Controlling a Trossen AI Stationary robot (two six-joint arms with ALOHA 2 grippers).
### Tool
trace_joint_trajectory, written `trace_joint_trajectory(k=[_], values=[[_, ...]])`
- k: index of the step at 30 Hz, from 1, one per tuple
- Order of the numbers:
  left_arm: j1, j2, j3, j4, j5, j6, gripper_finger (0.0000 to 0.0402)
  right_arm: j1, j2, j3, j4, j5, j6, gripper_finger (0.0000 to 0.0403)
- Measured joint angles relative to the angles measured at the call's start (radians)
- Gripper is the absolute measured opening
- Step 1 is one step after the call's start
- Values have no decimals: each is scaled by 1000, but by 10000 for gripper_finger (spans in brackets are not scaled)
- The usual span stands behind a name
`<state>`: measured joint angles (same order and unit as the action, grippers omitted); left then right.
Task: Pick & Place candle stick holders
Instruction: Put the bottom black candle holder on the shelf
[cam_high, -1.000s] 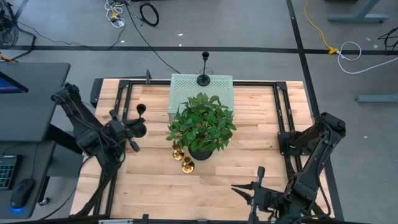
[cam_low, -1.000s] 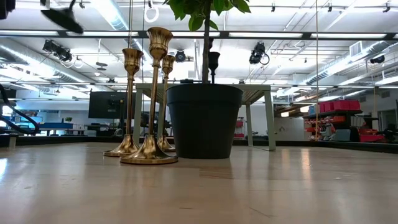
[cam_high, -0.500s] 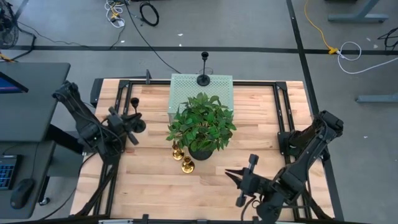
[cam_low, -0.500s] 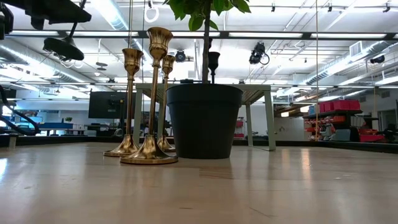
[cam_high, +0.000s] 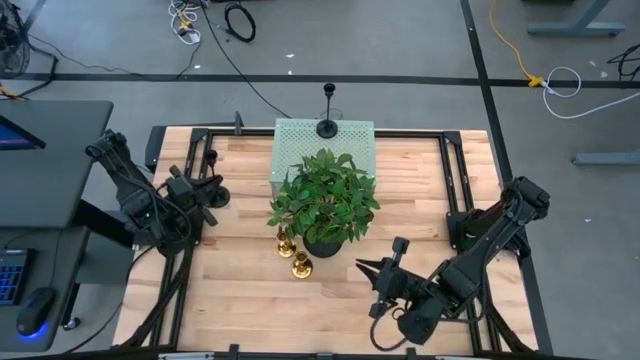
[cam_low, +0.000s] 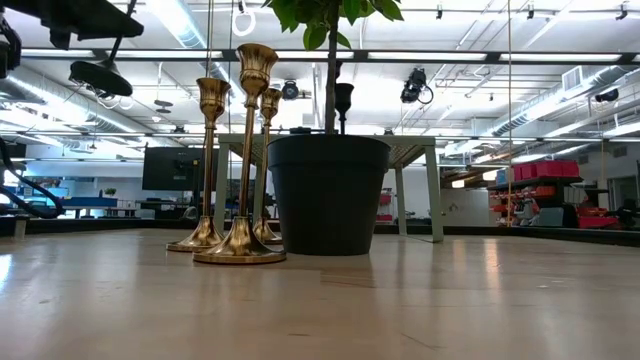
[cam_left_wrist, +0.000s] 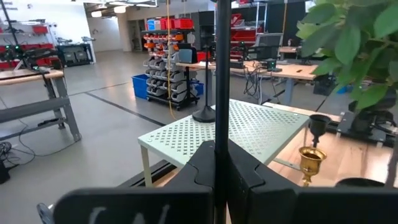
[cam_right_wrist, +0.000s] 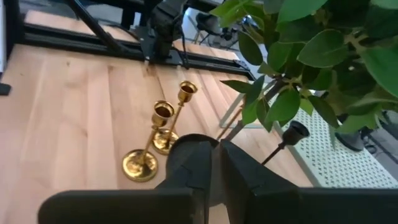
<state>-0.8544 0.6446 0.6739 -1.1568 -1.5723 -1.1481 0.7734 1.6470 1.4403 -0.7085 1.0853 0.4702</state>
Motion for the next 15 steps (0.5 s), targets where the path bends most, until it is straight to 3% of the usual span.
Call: trace_joint_trajectory(k=[8,15], values=[[27,-38,0,-21,1,-10,10,-65,0,0,109,-106,-103,33],[248,-25,0,62,1,-8,10,-87,0,-4,175,-150,-165,33]])
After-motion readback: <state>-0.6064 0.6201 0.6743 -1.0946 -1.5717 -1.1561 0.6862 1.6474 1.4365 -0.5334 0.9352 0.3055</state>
